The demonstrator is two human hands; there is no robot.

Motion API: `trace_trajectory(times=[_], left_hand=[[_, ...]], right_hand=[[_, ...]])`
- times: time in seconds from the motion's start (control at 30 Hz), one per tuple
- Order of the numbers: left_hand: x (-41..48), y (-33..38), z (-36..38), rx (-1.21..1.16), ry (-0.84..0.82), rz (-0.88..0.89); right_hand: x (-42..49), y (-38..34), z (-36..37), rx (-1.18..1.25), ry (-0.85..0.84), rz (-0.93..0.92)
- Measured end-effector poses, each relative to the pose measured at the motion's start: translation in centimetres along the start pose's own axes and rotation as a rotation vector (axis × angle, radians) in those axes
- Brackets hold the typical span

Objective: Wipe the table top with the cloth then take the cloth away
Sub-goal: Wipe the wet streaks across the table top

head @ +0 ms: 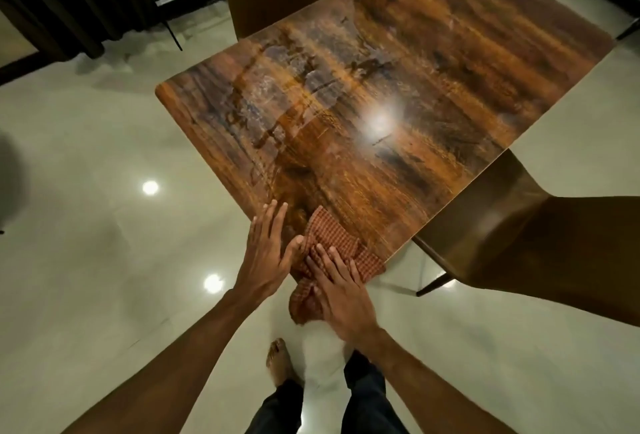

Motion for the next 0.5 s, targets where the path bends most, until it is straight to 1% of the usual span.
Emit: trace_trajectory(times=[0.1, 0.2, 0.27, 0.37, 0.43, 0.5], left_hand=[[-0.5, -1.4, -0.8, 0.004, -0.006, 0.036], [-1.0, -2.6, -1.1, 0.025, -0.024, 0.069], [-0.8, -3.0, -1.2, 0.031, -0.043, 0.078], [-0.4, -3.3, -1.3, 0.023, -0.066, 0.080], [-0.1, -2.8, -1.2, -0.003, -0.078, 0.089], [0.3, -2.2, -1.1, -0.032, -0.077, 0.107]], right_hand=[[5.2, -0.5, -2.3, 0.026, 0.057, 0.098], [8.8, -3.2, -2.8, 0.021, 0.074, 0.120], [7.1, -3.6, -1.9, 0.006, 0.092, 0.106], [0.0, -3.2, 1.2, 0.012, 0.110, 0.075], [-4.1, -1.8, 2.3, 0.051, 0.076, 0.125], [-4.0, 1.7, 1.0, 0.027, 0.128, 0.198]])
Point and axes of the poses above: each hand's wrist, its own x-axis towards the middle knuckle, its own z-axis out of the palm, y = z × x, the point moved 5 cm from there along x, towards the middle knuckle, and after that the axes turned 4 degrees about -y, right-handed, at the moved point
